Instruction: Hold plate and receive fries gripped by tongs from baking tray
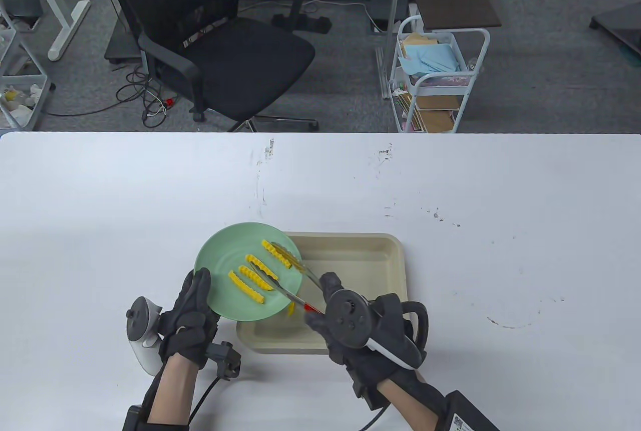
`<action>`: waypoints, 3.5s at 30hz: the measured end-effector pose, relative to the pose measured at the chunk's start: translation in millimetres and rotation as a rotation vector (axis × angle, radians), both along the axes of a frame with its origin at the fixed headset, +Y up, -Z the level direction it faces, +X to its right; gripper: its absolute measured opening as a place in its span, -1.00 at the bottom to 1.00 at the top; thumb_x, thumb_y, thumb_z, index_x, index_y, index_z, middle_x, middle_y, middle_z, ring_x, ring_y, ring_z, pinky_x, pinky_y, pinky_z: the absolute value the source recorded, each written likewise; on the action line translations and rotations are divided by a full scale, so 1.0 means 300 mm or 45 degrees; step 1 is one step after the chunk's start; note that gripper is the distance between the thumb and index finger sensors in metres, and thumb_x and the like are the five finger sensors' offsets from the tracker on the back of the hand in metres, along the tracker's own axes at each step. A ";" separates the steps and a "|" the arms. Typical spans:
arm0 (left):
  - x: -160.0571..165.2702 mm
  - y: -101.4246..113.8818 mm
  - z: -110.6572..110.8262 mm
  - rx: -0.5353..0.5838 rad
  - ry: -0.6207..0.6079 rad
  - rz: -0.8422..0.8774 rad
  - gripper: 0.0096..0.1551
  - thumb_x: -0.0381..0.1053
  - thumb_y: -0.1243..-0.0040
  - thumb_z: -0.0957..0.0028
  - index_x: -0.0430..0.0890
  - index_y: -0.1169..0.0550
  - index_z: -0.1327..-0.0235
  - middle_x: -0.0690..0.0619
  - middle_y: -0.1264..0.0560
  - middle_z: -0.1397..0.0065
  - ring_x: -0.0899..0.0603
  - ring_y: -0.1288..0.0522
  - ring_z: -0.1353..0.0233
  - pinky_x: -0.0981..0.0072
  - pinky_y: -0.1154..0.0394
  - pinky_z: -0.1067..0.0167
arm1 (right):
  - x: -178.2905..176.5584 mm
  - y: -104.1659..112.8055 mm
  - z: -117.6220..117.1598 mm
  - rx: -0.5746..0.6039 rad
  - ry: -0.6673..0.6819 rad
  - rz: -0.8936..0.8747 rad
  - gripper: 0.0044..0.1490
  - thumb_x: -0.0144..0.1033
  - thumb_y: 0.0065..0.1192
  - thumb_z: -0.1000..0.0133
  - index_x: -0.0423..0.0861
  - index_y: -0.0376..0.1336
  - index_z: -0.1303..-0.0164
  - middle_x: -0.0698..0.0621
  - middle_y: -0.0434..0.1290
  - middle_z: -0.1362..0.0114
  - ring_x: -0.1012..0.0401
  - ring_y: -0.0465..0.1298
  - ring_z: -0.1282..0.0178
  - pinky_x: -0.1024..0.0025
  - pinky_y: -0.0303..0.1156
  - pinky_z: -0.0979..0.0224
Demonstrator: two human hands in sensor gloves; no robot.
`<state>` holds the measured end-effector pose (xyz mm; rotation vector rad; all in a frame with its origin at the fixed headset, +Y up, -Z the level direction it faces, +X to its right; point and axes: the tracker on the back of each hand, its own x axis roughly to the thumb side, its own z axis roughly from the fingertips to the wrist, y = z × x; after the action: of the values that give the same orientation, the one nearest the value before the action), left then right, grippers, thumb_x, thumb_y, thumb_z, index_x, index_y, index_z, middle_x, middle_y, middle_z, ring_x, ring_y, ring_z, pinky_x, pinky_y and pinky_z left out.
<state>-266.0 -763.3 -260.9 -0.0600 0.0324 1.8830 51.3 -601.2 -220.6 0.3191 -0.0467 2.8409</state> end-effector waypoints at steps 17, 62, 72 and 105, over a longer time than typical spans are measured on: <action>-0.033 0.002 0.004 0.024 0.092 -0.019 -0.27 0.13 0.28 -0.40 -0.31 0.07 -0.57 -0.12 -0.32 -0.35 -0.27 -0.50 -0.17 -0.37 -0.22 -0.34 | 0.227 -0.164 -0.070 -0.225 -0.251 0.095 0.10 0.37 0.19 0.08 -0.16 0.13 -0.49 -0.18 0.53 -0.16 0.13 0.67 0.42 0.14 0.61 0.39; -0.026 0.002 0.005 0.019 0.073 0.002 -0.28 0.13 0.30 -0.40 -0.31 0.07 -0.57 -0.12 -0.31 -0.36 -0.27 -0.50 -0.18 -0.36 -0.22 -0.35 | 0.118 -0.082 -0.024 0.013 -0.279 0.180 -0.27 0.04 0.13 -0.05 -0.11 0.28 -0.36 -0.26 0.64 0.07 0.14 0.72 0.61 0.14 0.67 0.54; -0.018 -0.002 0.005 0.012 0.059 0.000 -0.28 0.13 0.30 -0.40 -0.31 0.07 -0.57 -0.12 -0.31 -0.36 -0.27 -0.50 -0.18 -0.36 -0.22 -0.35 | -0.016 0.031 0.002 0.058 -0.055 0.008 -0.28 0.04 0.16 -0.05 -0.08 0.30 -0.35 -0.25 0.65 0.08 0.13 0.72 0.61 0.14 0.67 0.55; -0.013 -0.003 0.000 0.008 0.042 -0.005 -0.29 0.10 0.31 -0.40 -0.31 0.06 -0.56 -0.13 -0.32 -0.35 -0.28 -0.50 -0.17 -0.37 -0.22 -0.34 | 0.183 -0.018 -0.057 0.077 -0.297 -0.035 0.01 0.28 0.04 0.01 -0.16 0.11 -0.50 -0.28 0.54 -0.11 0.12 0.68 0.45 0.13 0.61 0.40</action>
<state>-269.9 -764.3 -260.9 -0.0246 0.0489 1.8804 106.3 -606.4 -237.7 -0.0019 -0.1827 2.8387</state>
